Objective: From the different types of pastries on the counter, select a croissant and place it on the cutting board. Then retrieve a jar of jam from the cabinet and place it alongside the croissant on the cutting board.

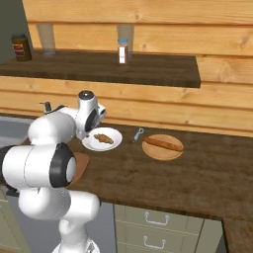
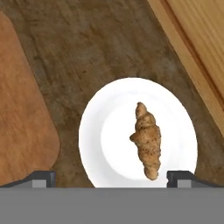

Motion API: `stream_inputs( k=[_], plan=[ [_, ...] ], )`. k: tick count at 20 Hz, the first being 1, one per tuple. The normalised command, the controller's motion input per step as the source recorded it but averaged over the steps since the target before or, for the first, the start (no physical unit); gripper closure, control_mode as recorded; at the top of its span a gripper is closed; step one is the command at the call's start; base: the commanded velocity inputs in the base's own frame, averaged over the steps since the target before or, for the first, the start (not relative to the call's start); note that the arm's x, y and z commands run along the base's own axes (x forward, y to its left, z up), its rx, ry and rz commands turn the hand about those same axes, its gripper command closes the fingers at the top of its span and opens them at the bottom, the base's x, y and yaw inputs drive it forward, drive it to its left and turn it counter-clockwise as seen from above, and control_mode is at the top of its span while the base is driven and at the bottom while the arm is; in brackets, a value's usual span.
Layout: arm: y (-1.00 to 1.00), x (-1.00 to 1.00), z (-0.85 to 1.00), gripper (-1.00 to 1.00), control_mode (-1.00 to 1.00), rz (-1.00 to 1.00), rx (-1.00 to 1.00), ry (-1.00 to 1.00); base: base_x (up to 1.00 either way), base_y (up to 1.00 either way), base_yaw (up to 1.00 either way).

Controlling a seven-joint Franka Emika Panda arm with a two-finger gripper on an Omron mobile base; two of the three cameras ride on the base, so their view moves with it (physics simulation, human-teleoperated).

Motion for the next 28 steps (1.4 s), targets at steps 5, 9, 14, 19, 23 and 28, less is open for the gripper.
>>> stream_inputs(
  k=[5,9,14,19,23,28],
  plan=[
    [-0.03,0.35,0.00,-1.00,-1.00,0.02,-0.02,0.01,0.00,0.00,0.00],
    [0.00,0.33,-0.06,-1.00,-1.00,0.00,0.00,0.08,0.00,0.00,0.00],
    [0.00,0.36,-0.28,-1.00,-1.00,0.00,0.00,0.04,0.00,0.00,0.00],
    [0.00,0.35,-0.44,-1.00,-1.00,0.00,0.00,0.00,0.00,0.00,0.00],
    [0.00,0.18,-0.39,-1.00,-1.00,0.00,0.00,0.00,0.00,0.00,0.00],
    [0.00,0.11,-0.30,-1.00,-1.00,0.00,0.00,0.00,0.00,0.00,0.00]
  ],
)
